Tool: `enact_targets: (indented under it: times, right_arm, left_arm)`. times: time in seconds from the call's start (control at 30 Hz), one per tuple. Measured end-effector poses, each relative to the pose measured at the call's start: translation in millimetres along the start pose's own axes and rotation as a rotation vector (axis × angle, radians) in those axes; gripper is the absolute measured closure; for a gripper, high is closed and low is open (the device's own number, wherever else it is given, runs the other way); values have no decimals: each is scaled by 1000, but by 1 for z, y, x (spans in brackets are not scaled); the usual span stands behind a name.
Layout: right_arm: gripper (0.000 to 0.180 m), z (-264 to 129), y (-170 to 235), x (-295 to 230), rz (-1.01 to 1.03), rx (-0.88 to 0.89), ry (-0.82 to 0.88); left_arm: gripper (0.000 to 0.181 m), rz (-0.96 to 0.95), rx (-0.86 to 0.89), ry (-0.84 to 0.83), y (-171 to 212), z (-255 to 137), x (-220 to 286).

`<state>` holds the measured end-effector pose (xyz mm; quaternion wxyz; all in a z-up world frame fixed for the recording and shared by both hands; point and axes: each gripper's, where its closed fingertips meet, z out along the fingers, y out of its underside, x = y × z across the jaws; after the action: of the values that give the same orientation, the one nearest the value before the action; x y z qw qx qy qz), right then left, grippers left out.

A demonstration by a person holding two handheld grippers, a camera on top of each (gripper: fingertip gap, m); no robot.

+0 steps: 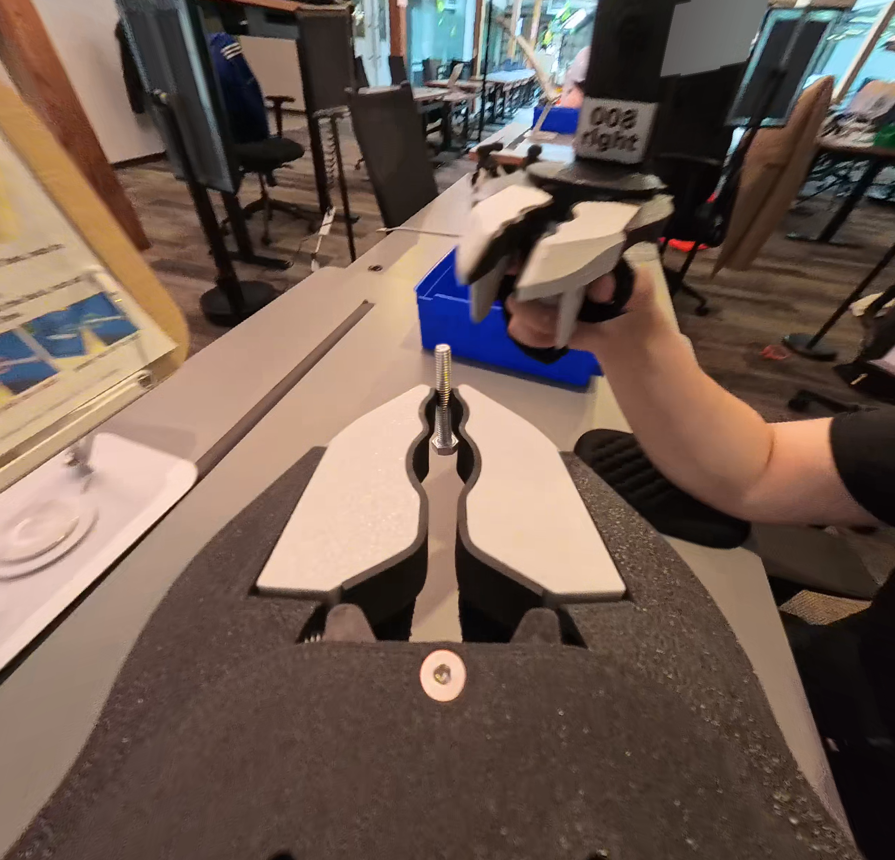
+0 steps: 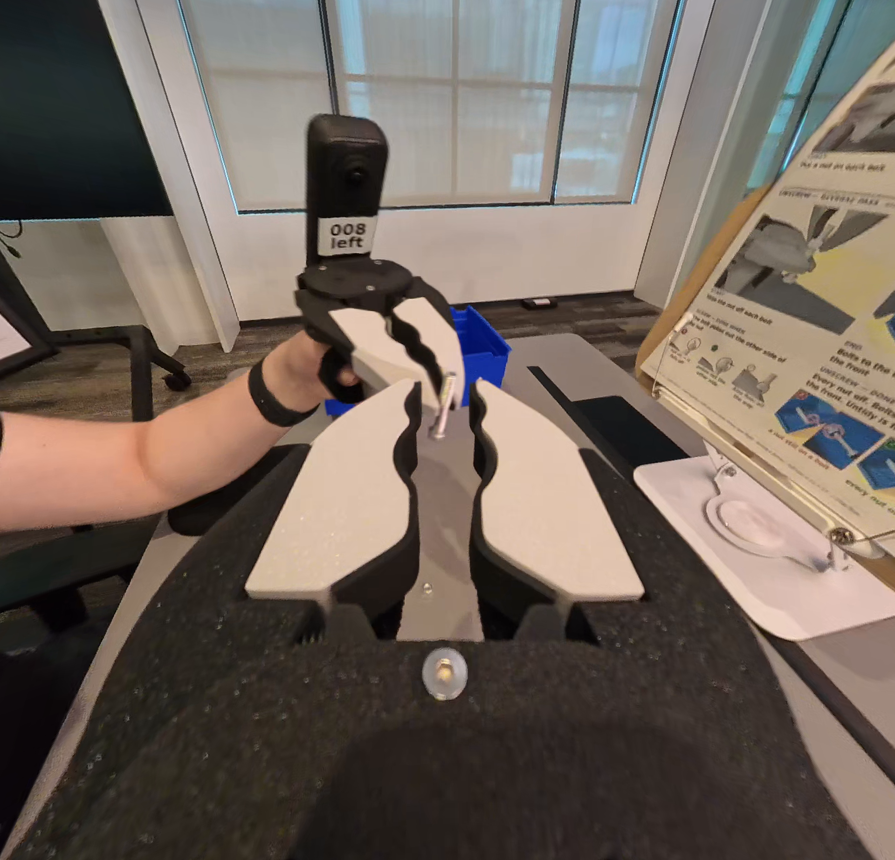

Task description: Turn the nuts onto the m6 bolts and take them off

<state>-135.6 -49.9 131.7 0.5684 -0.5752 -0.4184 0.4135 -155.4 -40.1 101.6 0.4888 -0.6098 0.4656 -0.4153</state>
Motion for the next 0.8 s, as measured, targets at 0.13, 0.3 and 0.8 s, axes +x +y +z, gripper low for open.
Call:
enact_targets:
  times: [0.13,0.3,0.8]
  right_arm:
    - [159,10,22,5,-2,-61,-29]
    - [170,21,23,-1,58,-21,-105]
    - [175,24,24,-7,113,-5,-154]
  left_arm:
    - [176,-29,68,27,-2,14,9]
    - [176,-48,71,77,3,13,14]
    - [153,-109,92,138,19,3,12]
